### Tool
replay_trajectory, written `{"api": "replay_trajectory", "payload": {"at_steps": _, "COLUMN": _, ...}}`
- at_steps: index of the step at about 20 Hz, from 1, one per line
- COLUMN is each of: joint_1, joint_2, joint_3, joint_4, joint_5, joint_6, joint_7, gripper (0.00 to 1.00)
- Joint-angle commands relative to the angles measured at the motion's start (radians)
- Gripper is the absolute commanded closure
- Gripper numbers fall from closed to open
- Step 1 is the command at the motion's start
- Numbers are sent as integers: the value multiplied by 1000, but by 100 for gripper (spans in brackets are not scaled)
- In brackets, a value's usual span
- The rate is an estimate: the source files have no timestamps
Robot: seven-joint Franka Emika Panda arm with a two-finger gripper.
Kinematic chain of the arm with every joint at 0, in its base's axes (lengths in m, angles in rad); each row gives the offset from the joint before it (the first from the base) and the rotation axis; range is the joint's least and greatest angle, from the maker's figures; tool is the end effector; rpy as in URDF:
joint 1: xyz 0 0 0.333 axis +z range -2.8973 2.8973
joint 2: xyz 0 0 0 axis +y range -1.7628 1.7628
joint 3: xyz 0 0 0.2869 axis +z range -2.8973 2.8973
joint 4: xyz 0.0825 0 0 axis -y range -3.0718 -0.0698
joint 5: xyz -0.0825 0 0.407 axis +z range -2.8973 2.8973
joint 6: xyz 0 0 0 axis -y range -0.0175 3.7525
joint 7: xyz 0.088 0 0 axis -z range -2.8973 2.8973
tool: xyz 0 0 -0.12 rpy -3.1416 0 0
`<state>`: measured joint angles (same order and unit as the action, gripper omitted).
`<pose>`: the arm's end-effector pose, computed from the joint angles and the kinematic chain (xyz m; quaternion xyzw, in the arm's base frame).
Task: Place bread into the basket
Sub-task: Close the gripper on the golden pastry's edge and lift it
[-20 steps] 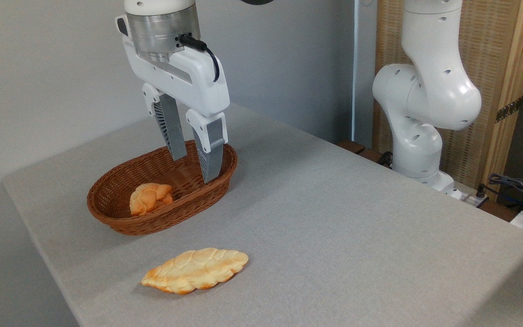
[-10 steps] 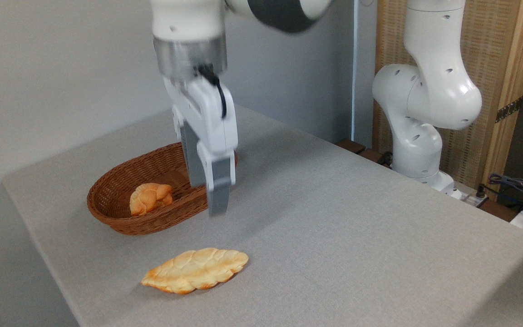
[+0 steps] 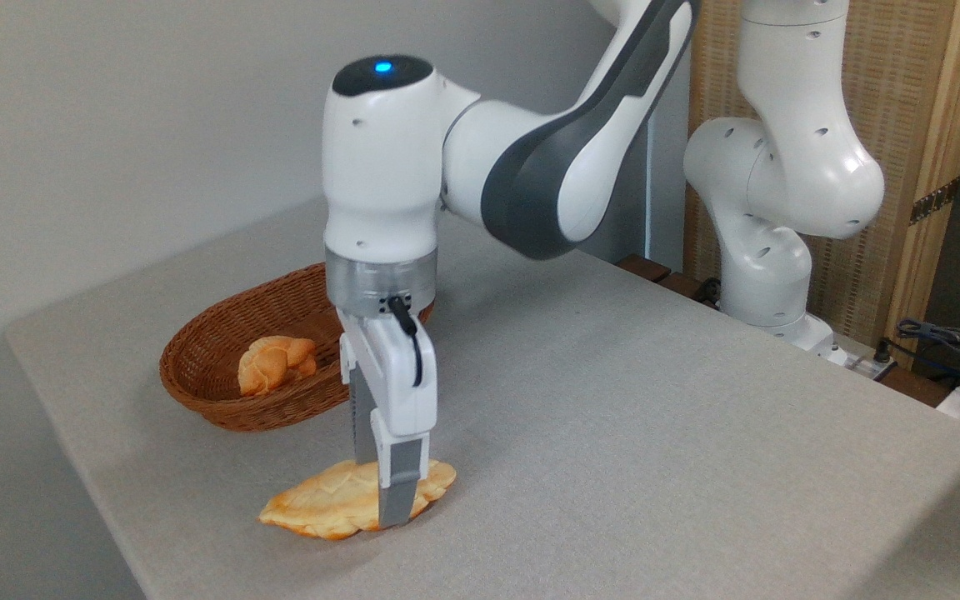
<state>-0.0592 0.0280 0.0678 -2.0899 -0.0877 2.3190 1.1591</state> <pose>0.5913 0.0025 0.3763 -0.8484 0.5187 -0.1025 0.0269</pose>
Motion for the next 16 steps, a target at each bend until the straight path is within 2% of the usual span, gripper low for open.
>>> {"api": "replay_trajectory", "payload": {"at_steps": 1, "joint_1": -8, "joint_2": 47, "joint_3": -23, "joint_4": -1, "joint_5": -4, "joint_6": 56, "joint_7": 10, "gripper": 0}}
{"api": "replay_trajectory", "payload": {"at_steps": 3, "joint_1": -8, "joint_2": 52, "joint_3": -34, "joint_4": -1, "joint_5": -10, "joint_6": 57, "joint_7": 4, "gripper": 1}}
{"api": "replay_trajectory", "payload": {"at_steps": 7, "joint_1": -8, "joint_2": 59, "joint_3": -48, "joint_4": -1, "joint_5": -35, "joint_6": 56, "joint_7": 2, "gripper": 43}}
{"api": "replay_trajectory", "payload": {"at_steps": 8, "joint_1": -8, "joint_2": 59, "joint_3": -48, "joint_4": 1, "joint_5": -35, "joint_6": 54, "joint_7": 2, "gripper": 57}}
{"api": "replay_trajectory", "payload": {"at_steps": 10, "joint_1": -8, "joint_2": 59, "joint_3": -48, "joint_4": 1, "joint_5": -35, "joint_6": 51, "joint_7": 2, "gripper": 71}}
{"api": "replay_trajectory", "payload": {"at_steps": 11, "joint_1": -8, "joint_2": 59, "joint_3": -48, "joint_4": 1, "joint_5": -35, "joint_6": 49, "joint_7": 1, "gripper": 73}}
{"api": "replay_trajectory", "payload": {"at_steps": 16, "joint_1": -8, "joint_2": 59, "joint_3": -49, "joint_4": 1, "joint_5": -35, "joint_6": 46, "joint_7": 1, "gripper": 73}}
